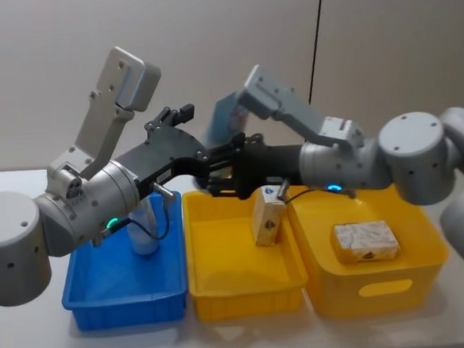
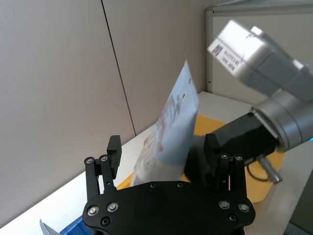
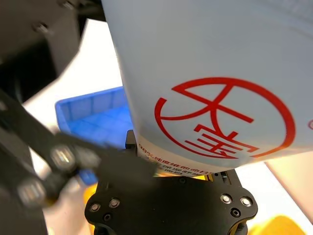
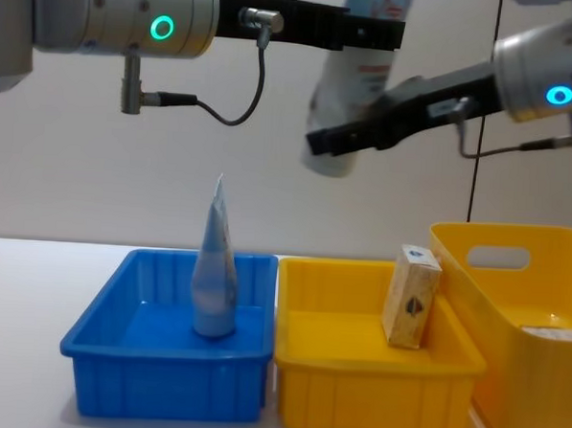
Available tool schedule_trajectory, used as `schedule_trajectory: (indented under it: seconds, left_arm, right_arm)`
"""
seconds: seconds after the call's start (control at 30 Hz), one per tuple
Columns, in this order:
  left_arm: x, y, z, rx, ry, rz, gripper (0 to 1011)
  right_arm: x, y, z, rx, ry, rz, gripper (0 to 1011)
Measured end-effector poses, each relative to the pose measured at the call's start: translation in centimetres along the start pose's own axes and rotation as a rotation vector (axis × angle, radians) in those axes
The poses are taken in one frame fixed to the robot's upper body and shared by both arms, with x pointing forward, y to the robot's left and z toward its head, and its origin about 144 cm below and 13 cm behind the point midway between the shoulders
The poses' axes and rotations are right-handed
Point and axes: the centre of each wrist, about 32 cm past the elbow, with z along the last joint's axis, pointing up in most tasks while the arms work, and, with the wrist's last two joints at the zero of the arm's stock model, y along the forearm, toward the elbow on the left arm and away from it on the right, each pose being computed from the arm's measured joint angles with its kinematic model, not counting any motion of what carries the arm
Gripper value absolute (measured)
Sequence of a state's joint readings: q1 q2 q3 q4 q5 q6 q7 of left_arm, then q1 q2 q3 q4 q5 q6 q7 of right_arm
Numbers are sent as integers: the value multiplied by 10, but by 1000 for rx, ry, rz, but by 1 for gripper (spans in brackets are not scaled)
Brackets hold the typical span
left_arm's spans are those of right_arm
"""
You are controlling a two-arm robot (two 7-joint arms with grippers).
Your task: Bimanual collaborative sorting of washing and personal care products
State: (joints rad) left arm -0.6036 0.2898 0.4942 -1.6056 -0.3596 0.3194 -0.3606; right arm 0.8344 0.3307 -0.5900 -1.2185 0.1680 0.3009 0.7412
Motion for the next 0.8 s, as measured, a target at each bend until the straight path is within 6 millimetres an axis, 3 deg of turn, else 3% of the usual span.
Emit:
schedule_trajectory:
  seconds: [0.47, 0.8]
  left_arm:
    - [0, 0, 0, 0, 0, 1, 1001]
    - [0, 0, 0, 0, 0, 2, 1001]
  right_arm:
    - [18, -47, -5, -105, 38, -152, 616]
    - [41, -63, -1, -207, 117, -203, 616]
